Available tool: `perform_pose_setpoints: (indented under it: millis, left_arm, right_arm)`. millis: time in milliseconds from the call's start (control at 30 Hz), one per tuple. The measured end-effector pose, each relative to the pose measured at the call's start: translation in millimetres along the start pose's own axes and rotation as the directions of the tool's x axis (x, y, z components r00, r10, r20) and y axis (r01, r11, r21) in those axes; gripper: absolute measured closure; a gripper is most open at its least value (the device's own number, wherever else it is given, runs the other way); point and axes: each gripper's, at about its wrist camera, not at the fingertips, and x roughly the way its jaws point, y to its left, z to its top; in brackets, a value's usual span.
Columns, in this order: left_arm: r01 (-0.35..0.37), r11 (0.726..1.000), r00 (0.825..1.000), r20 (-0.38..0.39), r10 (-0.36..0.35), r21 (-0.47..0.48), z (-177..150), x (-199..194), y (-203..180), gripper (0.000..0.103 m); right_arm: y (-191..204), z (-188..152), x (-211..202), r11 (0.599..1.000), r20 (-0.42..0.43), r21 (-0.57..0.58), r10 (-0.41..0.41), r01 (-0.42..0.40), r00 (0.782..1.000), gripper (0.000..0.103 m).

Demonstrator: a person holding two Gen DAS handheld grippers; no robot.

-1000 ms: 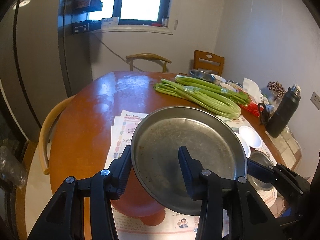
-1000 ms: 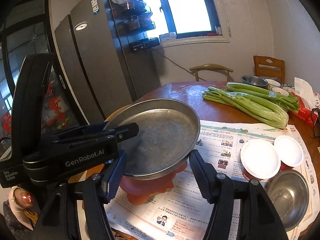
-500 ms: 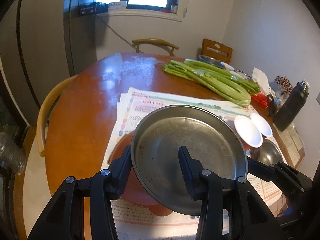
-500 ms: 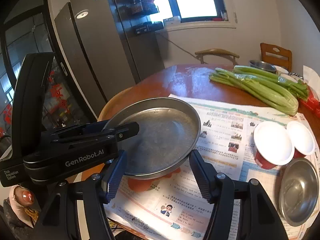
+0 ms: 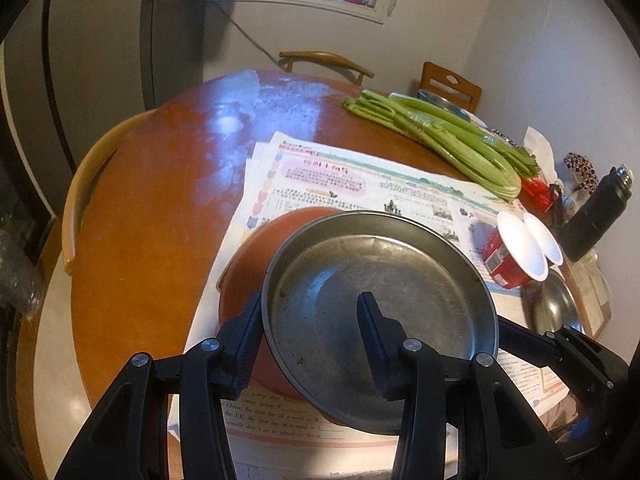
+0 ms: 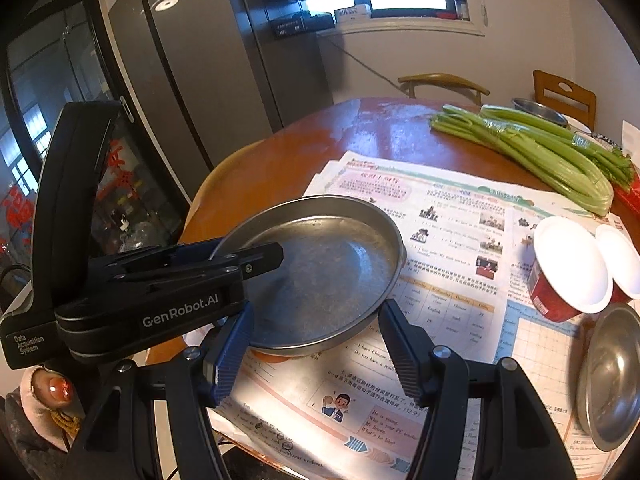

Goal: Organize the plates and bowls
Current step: 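Carry the steel plate with the left gripper over the orange plate stack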

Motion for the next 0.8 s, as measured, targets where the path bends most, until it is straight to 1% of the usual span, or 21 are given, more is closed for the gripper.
perform_pose_setpoints:
  millis: [400,800]
  left_arm:
    - [-0.01,0.999,0.999,-0.043,0.009,-0.032,-6.6,18.3,14.6,0.056]
    - [-0.029,0.999,0.998,-0.05,0.028,-0.013,0.7,28.5,20.1,0.056]
  right_arm:
    - [1.7,-0.7,25.8,1.0,-0.059,-0.013,0.007,-0.008,0.998,0.038]
    - [0.5,-0.2,39.7,1.0,-0.069,-0.003,0.016,-0.016,0.998,0.038]
